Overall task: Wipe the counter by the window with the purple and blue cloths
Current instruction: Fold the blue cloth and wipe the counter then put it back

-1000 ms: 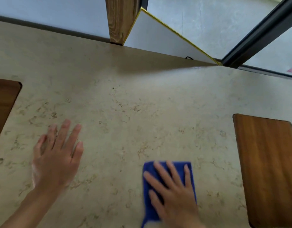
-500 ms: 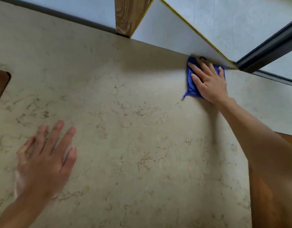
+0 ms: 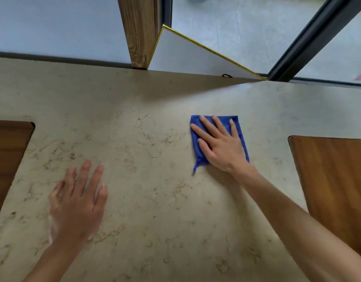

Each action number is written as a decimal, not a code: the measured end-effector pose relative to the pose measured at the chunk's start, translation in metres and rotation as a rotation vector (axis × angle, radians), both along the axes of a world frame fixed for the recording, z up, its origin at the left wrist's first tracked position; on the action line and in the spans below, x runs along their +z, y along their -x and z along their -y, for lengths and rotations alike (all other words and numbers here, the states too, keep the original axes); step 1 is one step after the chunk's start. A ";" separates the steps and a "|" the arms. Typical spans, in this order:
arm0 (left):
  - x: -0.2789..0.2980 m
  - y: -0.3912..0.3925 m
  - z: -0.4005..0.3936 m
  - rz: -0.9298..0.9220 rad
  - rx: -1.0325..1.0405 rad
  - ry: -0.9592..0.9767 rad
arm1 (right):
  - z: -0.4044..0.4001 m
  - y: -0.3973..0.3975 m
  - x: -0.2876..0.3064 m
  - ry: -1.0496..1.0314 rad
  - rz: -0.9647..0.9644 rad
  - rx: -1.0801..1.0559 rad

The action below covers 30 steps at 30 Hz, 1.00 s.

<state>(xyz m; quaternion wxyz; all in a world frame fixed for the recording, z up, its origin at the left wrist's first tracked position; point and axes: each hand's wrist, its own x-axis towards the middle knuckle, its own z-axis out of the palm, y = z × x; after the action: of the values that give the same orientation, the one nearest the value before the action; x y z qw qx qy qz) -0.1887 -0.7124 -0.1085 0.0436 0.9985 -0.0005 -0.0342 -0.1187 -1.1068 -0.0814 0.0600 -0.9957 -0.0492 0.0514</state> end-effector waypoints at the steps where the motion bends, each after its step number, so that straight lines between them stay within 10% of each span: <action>1: -0.002 0.000 -0.001 -0.009 0.001 0.024 | -0.019 0.036 -0.001 -0.010 0.022 0.033; 7: 0.003 0.002 -0.003 -0.072 0.013 0.047 | -0.119 0.239 -0.013 -0.028 0.050 0.243; 14: 0.003 0.003 -0.003 -0.071 -0.001 0.019 | -0.122 0.243 0.000 0.016 -0.086 0.247; 30: 0.007 0.000 0.006 0.035 -0.024 0.032 | -0.107 -0.156 -0.004 -0.091 -0.025 -0.160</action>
<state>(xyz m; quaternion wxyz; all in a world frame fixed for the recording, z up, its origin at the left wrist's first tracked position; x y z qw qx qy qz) -0.1882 -0.7184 -0.1019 0.0591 0.9980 -0.0138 -0.0174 0.0372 -0.9998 -0.0851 0.1100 -0.9919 0.0288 0.0568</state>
